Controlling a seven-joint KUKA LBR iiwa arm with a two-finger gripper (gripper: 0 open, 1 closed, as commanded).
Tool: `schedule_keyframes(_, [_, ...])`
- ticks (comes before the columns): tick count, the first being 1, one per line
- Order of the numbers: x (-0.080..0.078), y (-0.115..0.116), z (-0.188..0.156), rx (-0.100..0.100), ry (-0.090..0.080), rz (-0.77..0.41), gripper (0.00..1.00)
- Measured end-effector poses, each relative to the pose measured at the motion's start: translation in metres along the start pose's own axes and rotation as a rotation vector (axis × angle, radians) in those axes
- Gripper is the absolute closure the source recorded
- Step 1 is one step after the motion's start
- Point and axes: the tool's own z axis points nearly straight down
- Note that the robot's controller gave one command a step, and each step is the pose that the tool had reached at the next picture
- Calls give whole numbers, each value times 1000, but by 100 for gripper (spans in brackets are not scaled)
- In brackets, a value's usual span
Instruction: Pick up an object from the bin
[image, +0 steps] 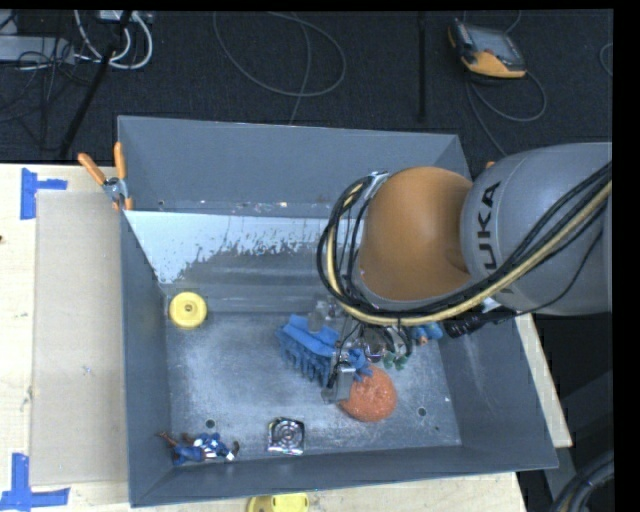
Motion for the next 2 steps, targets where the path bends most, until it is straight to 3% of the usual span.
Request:
schedule_keyframes(1, [-1,0,-5,-1,-8,2,0])
schedule_keyframes(2, [-14,-13,51,-2,-11,115,0])
